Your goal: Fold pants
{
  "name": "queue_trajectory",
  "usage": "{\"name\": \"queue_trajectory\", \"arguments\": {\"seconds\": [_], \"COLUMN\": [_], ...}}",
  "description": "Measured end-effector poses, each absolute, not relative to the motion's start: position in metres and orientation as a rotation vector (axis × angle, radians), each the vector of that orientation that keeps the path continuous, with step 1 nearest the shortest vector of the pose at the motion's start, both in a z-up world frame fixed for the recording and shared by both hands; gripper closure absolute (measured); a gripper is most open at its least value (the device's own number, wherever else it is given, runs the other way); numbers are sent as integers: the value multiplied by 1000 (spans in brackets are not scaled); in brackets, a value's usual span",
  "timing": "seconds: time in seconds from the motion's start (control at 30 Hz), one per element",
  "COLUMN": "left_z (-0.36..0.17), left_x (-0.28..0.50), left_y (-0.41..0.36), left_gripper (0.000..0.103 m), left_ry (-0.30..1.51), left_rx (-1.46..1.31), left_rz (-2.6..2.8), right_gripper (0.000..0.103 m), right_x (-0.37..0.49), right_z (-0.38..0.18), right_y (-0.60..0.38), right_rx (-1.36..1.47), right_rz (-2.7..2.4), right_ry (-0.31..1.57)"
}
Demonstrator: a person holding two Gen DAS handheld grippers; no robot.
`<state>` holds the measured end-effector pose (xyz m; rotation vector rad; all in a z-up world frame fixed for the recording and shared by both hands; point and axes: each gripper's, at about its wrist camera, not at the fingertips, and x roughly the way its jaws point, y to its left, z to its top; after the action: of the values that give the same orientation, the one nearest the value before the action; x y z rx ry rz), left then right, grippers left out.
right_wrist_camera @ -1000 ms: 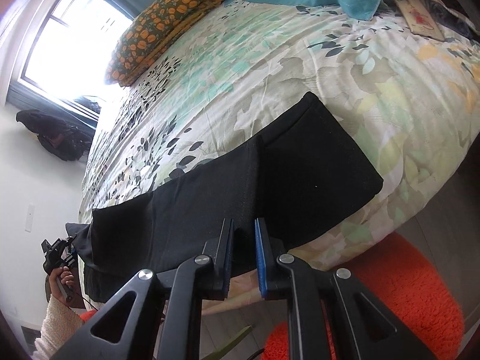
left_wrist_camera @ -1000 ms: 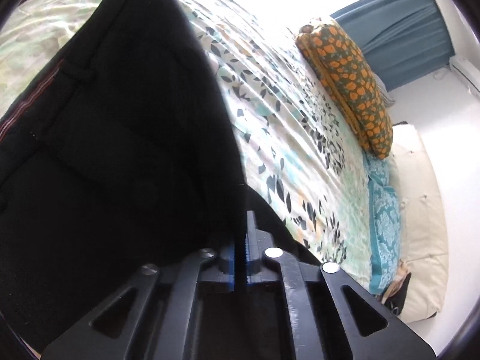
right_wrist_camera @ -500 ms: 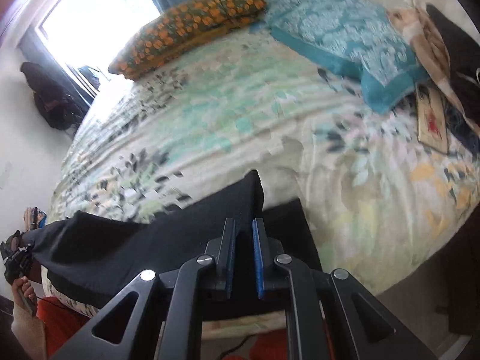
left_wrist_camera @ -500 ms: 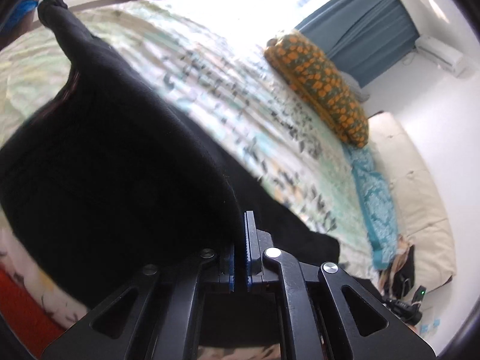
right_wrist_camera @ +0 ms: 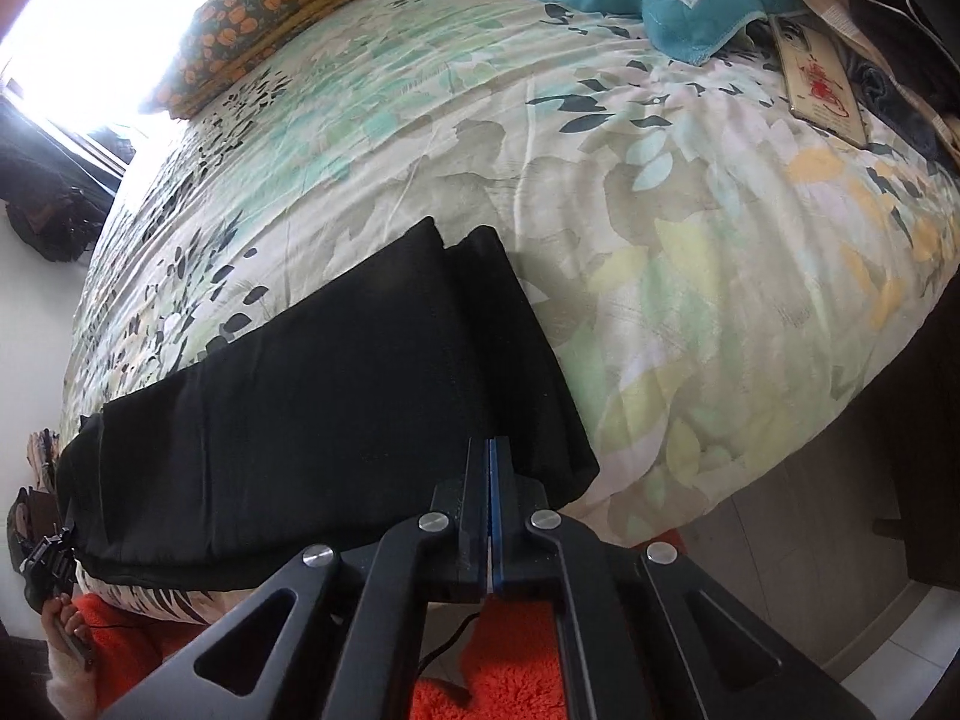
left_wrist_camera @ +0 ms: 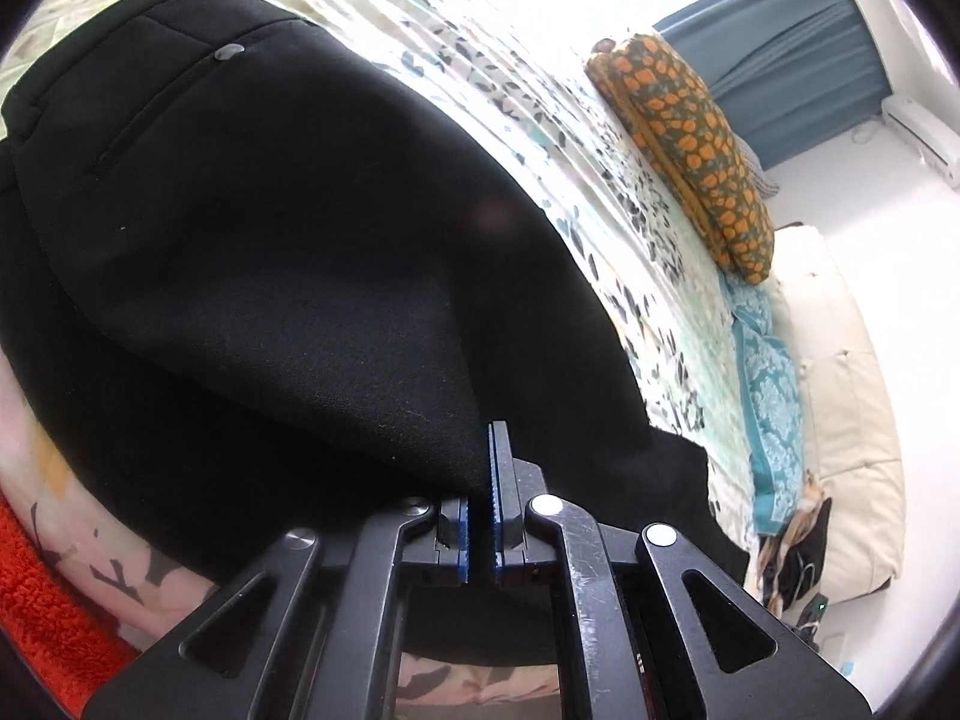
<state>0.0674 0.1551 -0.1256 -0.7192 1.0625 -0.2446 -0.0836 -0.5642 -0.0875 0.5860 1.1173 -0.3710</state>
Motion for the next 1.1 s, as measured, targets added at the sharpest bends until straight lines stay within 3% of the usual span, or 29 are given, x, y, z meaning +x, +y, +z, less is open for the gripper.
{"name": "queue_trajectory", "arguments": {"seconds": [0.23,0.3,0.37,0.53,0.67,0.7,0.77,0.93,1.1], "left_z": [-125,-124,-126,-126,-125,-124,-121,-119,-122], "left_x": [77,75,73,80,82,82,80,71,70], "left_y": [149,149,151,141,137,137,137,134,129], "left_gripper": [100,100,100,100,100,100,100,100,100], "left_ry": [1068,1069,1073,1081,1083,1083,1078,1093,1123], "left_rx": [-733,-726,-730,-727,-712,-712,-706,-717,-698], "left_rz": [-239,-237,-234,-226,-224,-224,-222,-249,-243], "right_gripper": [96,67,56,57,72,88,93,94,93], "right_x": [-78,-73,-68,-62,-45,-41,-36,-41,-51], "right_z": [-91,-92,-92,-92,-101,-105,-103,-81,-100], "right_y": [-575,-574,-573,-573,-568,-566,-557,-539,-557], "right_rx": [674,659,651,619,565,545,480,297,394], "right_rz": [-340,-346,-338,-338,-287,-279,-271,-328,-378], "right_ry": [1100,1115,1122,1125,1198,1229,1250,1232,1268]}}
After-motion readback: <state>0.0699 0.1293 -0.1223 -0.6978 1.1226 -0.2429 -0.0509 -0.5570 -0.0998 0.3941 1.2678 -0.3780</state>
